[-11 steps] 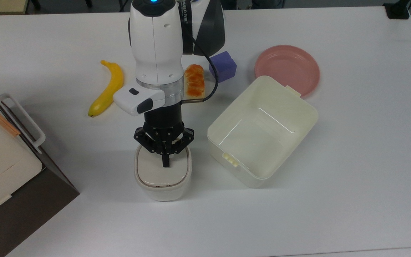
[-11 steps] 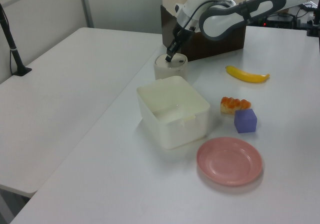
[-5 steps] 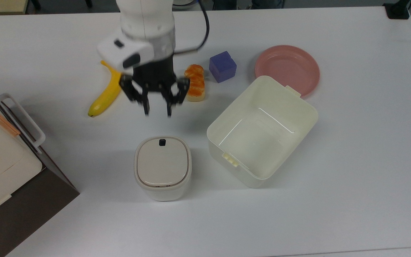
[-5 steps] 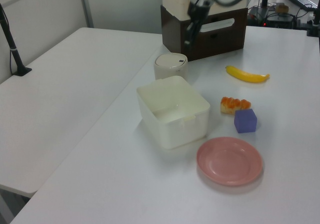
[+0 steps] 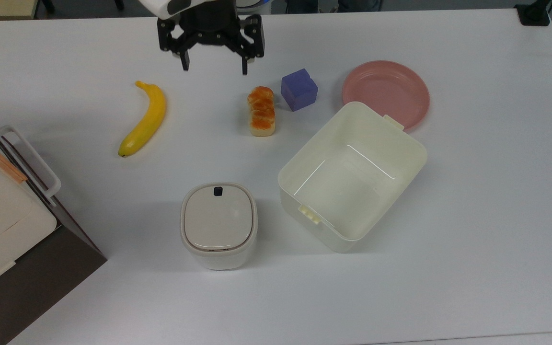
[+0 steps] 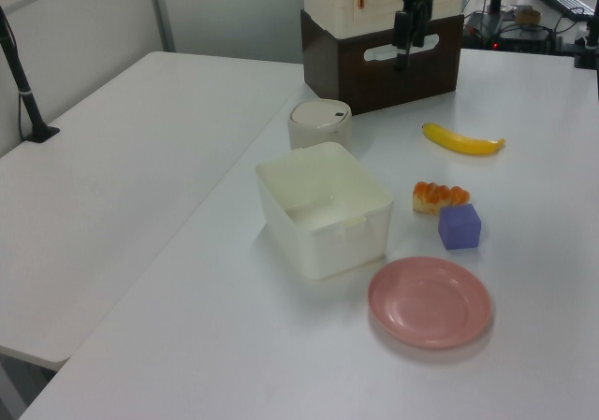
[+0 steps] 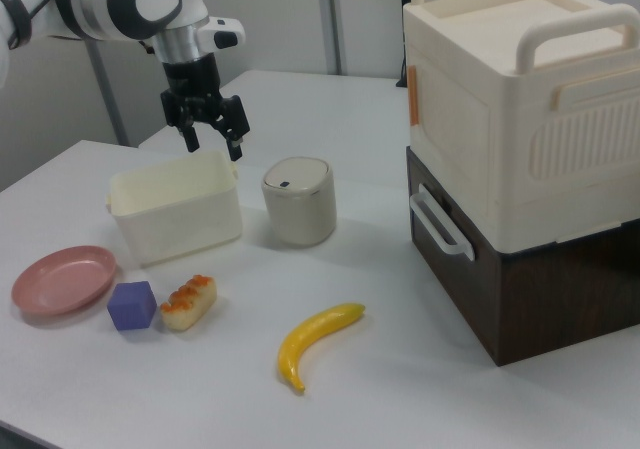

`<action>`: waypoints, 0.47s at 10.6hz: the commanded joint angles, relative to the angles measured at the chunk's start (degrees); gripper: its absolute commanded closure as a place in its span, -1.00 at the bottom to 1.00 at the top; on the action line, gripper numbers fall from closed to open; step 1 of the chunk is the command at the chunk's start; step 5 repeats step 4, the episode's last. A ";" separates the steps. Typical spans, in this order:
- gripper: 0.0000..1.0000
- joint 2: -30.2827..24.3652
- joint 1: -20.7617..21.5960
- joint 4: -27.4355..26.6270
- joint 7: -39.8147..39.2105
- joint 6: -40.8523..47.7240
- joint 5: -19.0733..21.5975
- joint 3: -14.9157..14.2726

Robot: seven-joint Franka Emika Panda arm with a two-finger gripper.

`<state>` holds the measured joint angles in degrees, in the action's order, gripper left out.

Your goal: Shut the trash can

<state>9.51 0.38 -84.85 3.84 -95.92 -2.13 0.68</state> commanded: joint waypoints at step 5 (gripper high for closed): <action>-1.00 -1.34 1.46 -2.51 0.21 2.14 0.20 -0.50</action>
